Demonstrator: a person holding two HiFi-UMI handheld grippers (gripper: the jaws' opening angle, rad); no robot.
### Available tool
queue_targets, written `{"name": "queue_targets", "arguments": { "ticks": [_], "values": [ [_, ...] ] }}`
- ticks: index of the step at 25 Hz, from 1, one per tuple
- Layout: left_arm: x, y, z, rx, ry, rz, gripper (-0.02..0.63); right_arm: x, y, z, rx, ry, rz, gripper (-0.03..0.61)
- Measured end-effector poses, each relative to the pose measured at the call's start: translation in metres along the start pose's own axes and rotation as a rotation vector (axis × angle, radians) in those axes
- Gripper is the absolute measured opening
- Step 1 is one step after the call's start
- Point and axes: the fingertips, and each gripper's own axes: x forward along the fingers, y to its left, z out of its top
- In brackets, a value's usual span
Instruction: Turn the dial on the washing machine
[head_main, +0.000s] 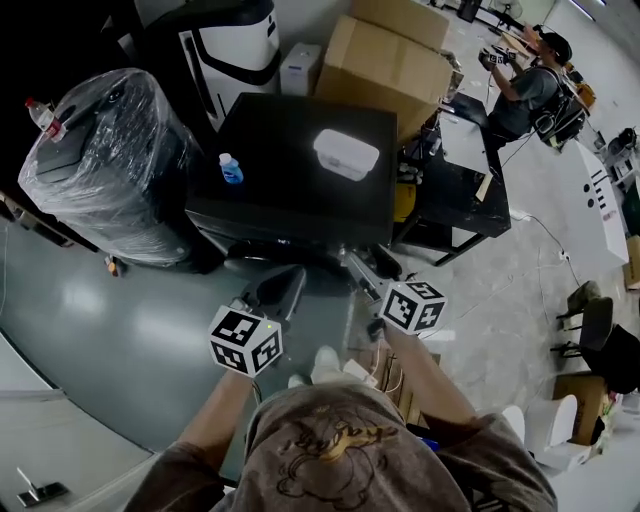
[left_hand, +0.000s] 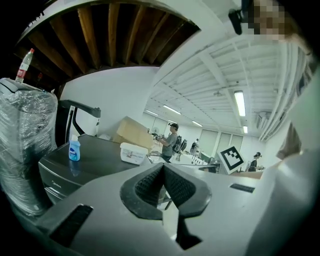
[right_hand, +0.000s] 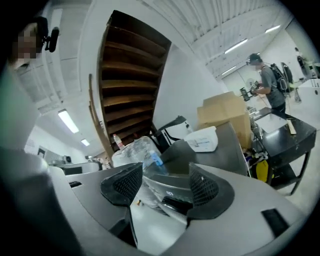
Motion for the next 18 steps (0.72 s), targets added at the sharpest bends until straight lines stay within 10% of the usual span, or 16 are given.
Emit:
{"name": "queue_targets", "arguments": {
  "ticks": [11,18],
  "values": [
    [-0.055,-0.005,0.007,0.009,0.001,0.013,-0.008,-0.062,0.105,-0.002,-0.293,0.052,0.305,0.261],
    [-0.074,-0.004,-0.008,0.013,-0.073,0.053,-0.008,-0.069,0.120,-0.023,-0.342,0.004,0.350,0.008]
  ]
}}
